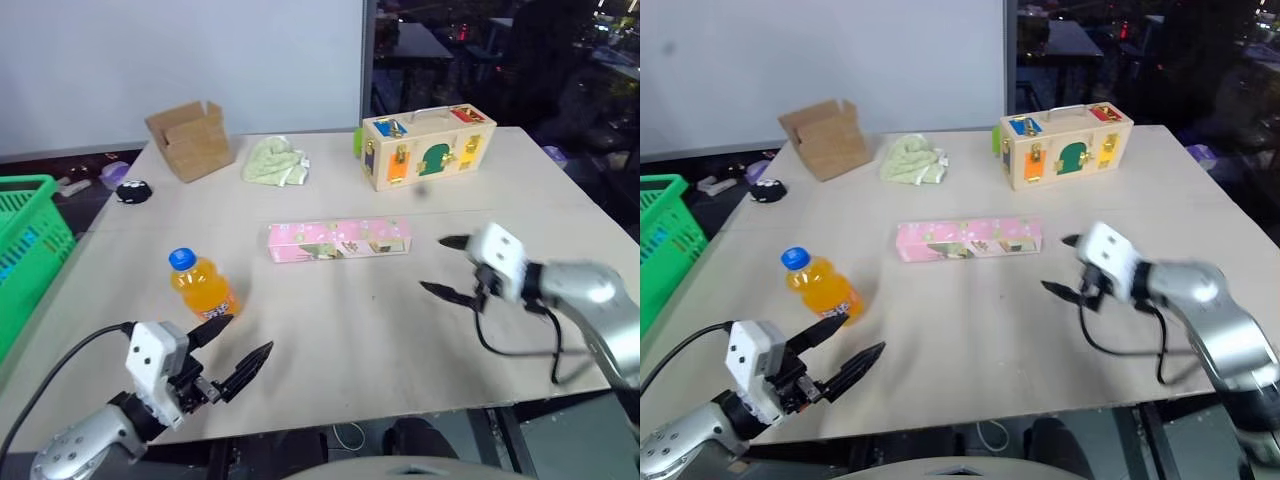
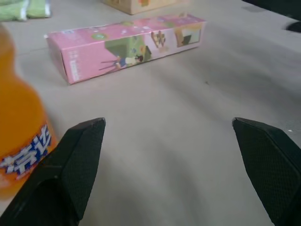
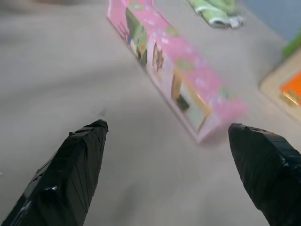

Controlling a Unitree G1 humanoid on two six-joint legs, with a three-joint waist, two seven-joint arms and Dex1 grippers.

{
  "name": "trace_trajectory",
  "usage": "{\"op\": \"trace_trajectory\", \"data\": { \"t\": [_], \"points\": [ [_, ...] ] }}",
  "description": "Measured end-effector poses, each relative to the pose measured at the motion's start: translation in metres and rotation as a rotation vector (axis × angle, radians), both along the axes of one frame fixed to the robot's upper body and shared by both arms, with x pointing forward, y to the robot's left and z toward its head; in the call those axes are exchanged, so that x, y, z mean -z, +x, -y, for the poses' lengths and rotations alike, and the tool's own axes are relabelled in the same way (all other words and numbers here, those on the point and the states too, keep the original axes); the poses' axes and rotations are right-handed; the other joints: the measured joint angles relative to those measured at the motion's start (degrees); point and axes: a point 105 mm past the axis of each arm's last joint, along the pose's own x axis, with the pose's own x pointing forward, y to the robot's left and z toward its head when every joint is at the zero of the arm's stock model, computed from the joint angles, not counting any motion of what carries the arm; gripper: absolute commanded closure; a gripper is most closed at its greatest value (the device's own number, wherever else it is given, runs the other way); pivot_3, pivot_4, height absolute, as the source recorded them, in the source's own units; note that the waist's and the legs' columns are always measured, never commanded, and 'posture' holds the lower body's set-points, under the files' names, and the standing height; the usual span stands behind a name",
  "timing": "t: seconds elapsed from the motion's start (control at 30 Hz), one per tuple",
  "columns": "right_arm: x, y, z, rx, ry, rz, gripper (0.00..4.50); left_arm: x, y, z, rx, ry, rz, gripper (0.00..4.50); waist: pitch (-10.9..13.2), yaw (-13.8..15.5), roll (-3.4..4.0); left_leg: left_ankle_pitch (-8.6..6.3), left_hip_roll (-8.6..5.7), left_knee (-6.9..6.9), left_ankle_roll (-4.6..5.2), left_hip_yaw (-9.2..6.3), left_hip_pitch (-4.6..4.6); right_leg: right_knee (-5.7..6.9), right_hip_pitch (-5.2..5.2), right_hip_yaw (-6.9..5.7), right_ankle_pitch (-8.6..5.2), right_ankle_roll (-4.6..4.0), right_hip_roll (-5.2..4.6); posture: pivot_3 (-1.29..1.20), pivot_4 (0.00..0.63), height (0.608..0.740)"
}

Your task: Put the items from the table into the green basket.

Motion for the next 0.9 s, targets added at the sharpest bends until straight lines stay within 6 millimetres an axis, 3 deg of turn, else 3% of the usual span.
{"op": "trace_trajectory", "data": {
  "t": [0.2,0.4,0.63,0.9],
  "points": [
    [-0.023,0.06,-0.04,-0.124,-0.172,0.001,0.1,0.0,0.002,0.001,0.01,-0.003,0.028,0.0,0.1,0.6,0.13,-0.14,-0.02,-0.08,0.24,0.05,-0.13,-0.06,-0.05,0.02,0.22,0.02,-0.02,0.09,0.0,0.74],
    [0.003,0.098,-0.037,-0.124,-0.371,-0.064,0.1,0.005,-0.001,0.007,0.008,-0.013,0.036,0.0,0.1,1.9,0.19,-0.31,-0.04,-0.14,0.31,0.19,-0.21,-0.07,-0.19,0.13,0.2,0.05,-0.07,0.14,0.0,0.74],
    [0.009,0.103,-0.041,-0.188,-0.435,-0.153,0.1,0.01,-0.002,0.016,0.008,-0.001,0.038,0.0,0.2,2.1,0.29,-0.31,-0.02,-0.26,0.31,0.37,-0.17,0.03,-0.34,0.29,0.21,0.05,-0.06,0.2,0.0,0.74],
    [0.028,0.11,-0.038,-0.108,-0.502,-0.16,0.1,0.005,-0.001,0.025,0.002,-0.014,0.06,0.0,0.2,3.6,0.32,-0.31,-0.03,-0.26,0.31,0.41,-0.2,0.09,-0.43,0.37,0.21,0.05,-0.04,0.22,0.0,0.74]
  ]
}}
